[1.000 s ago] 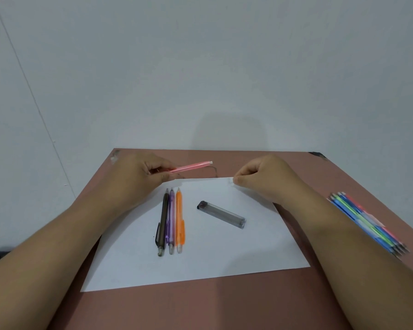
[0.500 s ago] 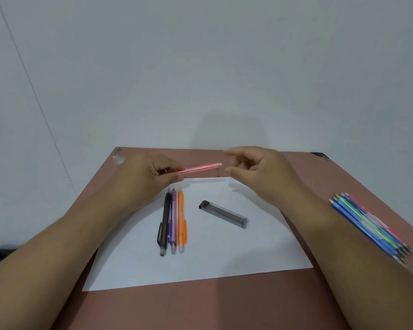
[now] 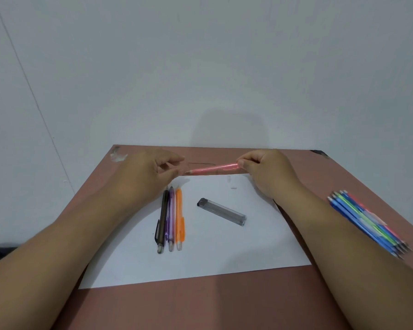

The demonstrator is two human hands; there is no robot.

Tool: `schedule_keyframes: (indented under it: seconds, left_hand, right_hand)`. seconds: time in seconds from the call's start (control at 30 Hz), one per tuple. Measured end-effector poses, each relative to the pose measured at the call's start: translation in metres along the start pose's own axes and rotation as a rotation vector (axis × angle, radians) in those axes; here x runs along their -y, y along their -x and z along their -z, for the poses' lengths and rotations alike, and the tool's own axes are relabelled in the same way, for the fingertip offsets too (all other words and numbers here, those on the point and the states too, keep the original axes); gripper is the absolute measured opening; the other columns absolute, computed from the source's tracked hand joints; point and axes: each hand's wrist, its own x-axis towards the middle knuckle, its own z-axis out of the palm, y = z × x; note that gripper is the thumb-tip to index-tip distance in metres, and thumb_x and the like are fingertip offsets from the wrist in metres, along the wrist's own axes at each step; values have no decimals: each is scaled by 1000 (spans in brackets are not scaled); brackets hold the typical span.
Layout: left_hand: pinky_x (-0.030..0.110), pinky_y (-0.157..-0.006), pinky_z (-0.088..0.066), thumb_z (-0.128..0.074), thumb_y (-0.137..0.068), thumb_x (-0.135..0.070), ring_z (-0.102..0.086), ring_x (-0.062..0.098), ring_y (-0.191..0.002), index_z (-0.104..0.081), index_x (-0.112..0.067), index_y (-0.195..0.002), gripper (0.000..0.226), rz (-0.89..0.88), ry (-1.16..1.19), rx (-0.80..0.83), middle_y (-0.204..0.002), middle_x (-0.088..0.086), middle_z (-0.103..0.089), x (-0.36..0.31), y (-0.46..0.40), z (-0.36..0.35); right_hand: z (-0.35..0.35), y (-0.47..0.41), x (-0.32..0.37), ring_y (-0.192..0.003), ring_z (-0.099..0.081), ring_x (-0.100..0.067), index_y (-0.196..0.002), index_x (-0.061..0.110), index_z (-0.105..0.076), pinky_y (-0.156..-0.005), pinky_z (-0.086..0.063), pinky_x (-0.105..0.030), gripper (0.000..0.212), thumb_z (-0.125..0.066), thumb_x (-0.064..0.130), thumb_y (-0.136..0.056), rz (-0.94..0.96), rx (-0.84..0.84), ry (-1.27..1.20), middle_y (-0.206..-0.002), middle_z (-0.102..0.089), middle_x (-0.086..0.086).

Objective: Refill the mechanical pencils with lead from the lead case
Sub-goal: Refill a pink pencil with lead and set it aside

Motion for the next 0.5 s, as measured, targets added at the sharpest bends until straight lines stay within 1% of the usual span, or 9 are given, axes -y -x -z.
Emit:
schedule_keyframes:
  seconds: [0.03, 0.1, 0.17, 0.27, 0.37, 0.43, 0.5]
  left_hand:
    - [21, -80, -55, -73, -87, -39, -64, -7, -83, -76, -30, -110, 25, -1, 5, 5, -92, -27, -68, 0, 0, 0]
    - [17, -77, -53, -73, -88, -37, -63, -9, -82, -77, -31, -106, 20, 3, 15, 20, -89, -30, -67, 1, 0, -2]
    - [17, -80, -52, -73, -89, -35, -63, -7, -86, -78, -32, -103, 16, 10, 14, 52, -90, -32, -65, 2, 0, -3]
    - [16, -83, -50, -73, -89, -34, -62, -7, -89, -77, -33, -104, 16, 32, 19, 84, -95, -29, -67, 4, -1, -4]
    - [11, -79, -47, -72, -90, -34, -60, -10, -90, -77, -34, -103, 14, 30, 23, 110, -96, -28, -67, 4, -1, -4]
    - [12, -78, -48, -71, -91, -34, -59, -10, -90, -77, -35, -103, 14, 35, 28, 127, -97, -28, -68, 3, 0, -3]
    - [14, -79, -49, -71, -91, -34, -60, -9, -90, -77, -36, -102, 13, 44, 41, 133, -97, -28, -68, 4, 1, -2]
  right_hand:
    - [-1, -2, -3, -77, -62, 1, -84, 26, -77, -55, -39, -2, 14, -69, 23, -95, -13, 10, 30, -87, -74, 14]
    - [-3, -6, -8, -80, -64, -3, -84, 25, -76, -56, -40, -1, 15, -67, 23, -96, -21, 35, 84, -91, -74, 13]
    - [-4, -8, -12, -85, -66, -7, -88, 22, -78, -60, -43, -5, 15, -66, 22, -97, -14, 66, 154, -93, -74, 11]
    - [-7, -10, -16, -93, -67, -7, -96, 22, -80, -69, -40, -7, 14, -66, 22, -97, 15, 94, 201, -98, -75, 11]
    - [-8, -11, -17, -98, -64, -6, -105, 20, -80, -72, -37, -4, 17, -66, 21, -97, 31, 112, 222, -108, -75, 9]
    - [-7, -10, -15, -97, -65, -8, -104, 19, -80, -72, -40, -6, 17, -65, 22, -97, 30, 109, 231, -107, -76, 7]
    - [-4, -6, -9, -85, -67, -7, -95, 17, -80, -71, -48, -17, 16, -64, 22, -96, 41, 79, 223, -98, -77, 3]
